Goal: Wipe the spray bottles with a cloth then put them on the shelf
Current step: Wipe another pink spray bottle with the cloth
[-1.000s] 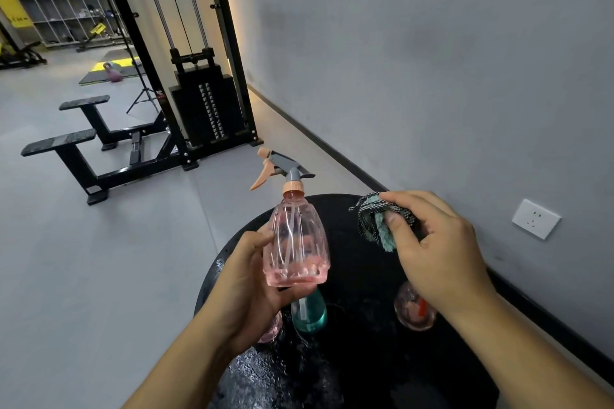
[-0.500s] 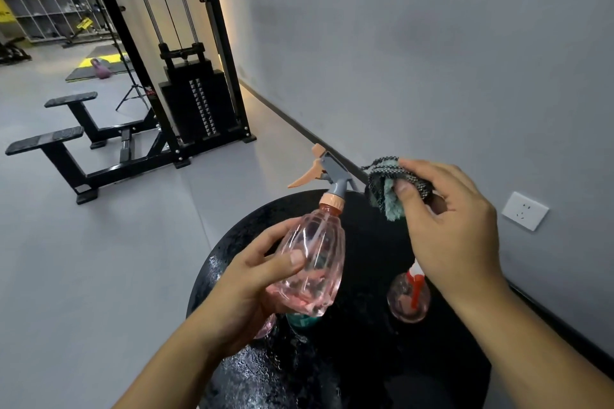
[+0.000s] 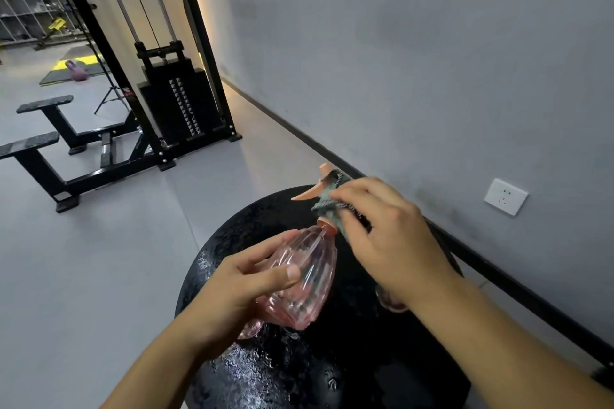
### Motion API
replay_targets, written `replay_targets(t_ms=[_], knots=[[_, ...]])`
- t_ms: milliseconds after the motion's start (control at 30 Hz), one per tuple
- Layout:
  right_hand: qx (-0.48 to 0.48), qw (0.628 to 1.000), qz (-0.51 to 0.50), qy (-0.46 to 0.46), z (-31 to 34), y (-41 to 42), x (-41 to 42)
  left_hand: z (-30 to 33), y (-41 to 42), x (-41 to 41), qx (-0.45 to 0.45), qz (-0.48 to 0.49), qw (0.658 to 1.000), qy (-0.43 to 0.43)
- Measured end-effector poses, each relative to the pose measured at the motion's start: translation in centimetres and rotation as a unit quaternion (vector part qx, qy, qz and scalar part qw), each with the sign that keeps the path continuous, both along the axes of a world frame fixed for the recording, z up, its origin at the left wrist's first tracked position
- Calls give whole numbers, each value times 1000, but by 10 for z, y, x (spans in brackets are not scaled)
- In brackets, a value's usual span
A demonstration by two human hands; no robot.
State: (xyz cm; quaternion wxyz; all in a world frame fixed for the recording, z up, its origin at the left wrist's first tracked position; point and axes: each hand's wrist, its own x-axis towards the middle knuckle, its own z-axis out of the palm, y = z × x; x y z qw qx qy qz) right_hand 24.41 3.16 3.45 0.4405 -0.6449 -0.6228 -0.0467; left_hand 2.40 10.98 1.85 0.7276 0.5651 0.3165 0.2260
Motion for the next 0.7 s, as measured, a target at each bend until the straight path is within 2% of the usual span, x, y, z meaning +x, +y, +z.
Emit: replay_targets(t_ms=[67, 133, 267, 400, 533, 700], knots=[[16, 999, -40, 19, 1, 1, 7, -2, 2, -2, 0, -16, 1000, 2], [17, 999, -38, 11, 2, -1, 6, -4, 3, -4, -4, -20, 1000, 1], [-43, 998, 10, -34, 0, -4, -2, -5, 5, -6, -6, -11, 1000, 0], [-92, 995, 19, -46, -1, -3, -1, -8, 7, -11, -11, -2, 1000, 11], [-62, 998, -28, -19, -7, -2, 6, -7, 4, -11, -15, -28, 999, 29], [-68, 997, 2, -24, -7, -10, -5, -5, 1, -6, -17, -15, 999, 30]])
